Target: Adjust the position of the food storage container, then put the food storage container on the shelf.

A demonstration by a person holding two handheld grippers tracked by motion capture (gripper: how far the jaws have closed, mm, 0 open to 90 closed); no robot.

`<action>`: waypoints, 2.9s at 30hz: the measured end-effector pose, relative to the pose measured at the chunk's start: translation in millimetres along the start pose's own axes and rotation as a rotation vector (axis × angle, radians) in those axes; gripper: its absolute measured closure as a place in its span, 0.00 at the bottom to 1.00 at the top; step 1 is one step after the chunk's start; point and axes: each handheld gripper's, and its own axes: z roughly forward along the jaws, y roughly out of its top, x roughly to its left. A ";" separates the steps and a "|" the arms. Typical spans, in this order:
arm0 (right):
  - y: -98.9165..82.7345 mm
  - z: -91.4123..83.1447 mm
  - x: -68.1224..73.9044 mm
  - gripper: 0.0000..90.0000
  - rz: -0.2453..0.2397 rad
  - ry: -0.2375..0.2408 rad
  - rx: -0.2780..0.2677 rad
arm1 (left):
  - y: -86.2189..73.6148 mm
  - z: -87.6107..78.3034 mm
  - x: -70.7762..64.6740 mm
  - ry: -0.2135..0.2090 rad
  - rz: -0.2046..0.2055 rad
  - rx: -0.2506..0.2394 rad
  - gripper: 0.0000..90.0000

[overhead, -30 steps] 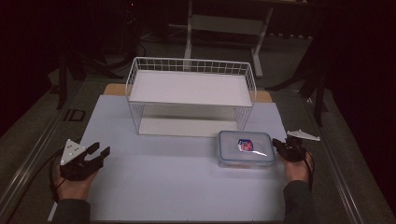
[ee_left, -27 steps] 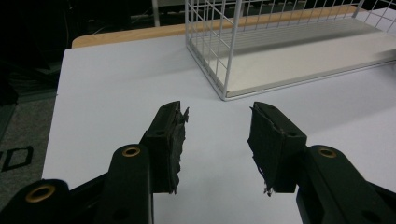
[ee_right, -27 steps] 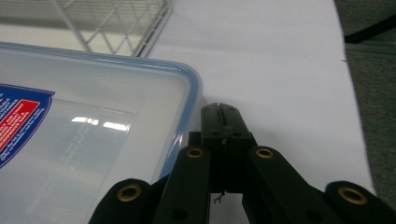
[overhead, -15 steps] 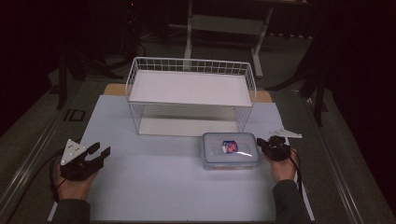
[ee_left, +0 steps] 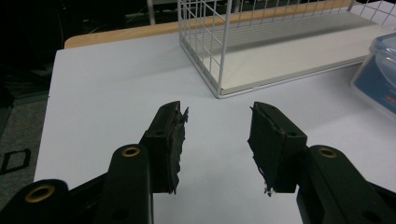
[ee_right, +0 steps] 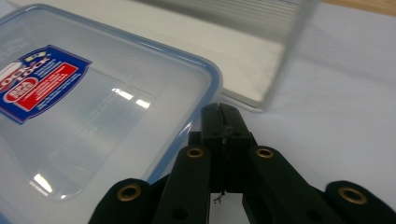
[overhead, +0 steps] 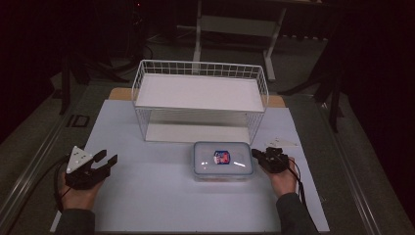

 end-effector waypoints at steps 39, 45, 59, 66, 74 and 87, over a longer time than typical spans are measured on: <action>15.6 -6.1 73.2 0.59 -0.096 0.199 -0.032 | 3.8 4.9 -8.8 -0.072 -0.040 0.020 0.55; 15.9 -7.2 69.5 0.51 -0.005 0.211 -0.030 | 13.6 15.6 -26.6 -0.188 -0.063 0.057 0.44; 13.0 7.2 73.8 0.37 0.021 0.232 0.021 | 36.2 61.3 -86.9 -0.388 -0.070 0.128 0.35; 12.6 16.5 74.0 0.25 0.061 0.295 0.051 | 30.5 82.3 -91.0 -0.477 -0.167 0.158 0.29; 10.4 27.0 70.6 0.17 0.122 0.332 0.088 | 25.1 100.5 -98.0 -0.484 -0.179 0.213 0.25; 5.0 38.0 63.5 0.15 0.225 0.426 0.103 | 20.8 113.6 -100.6 -0.523 -0.250 0.225 0.16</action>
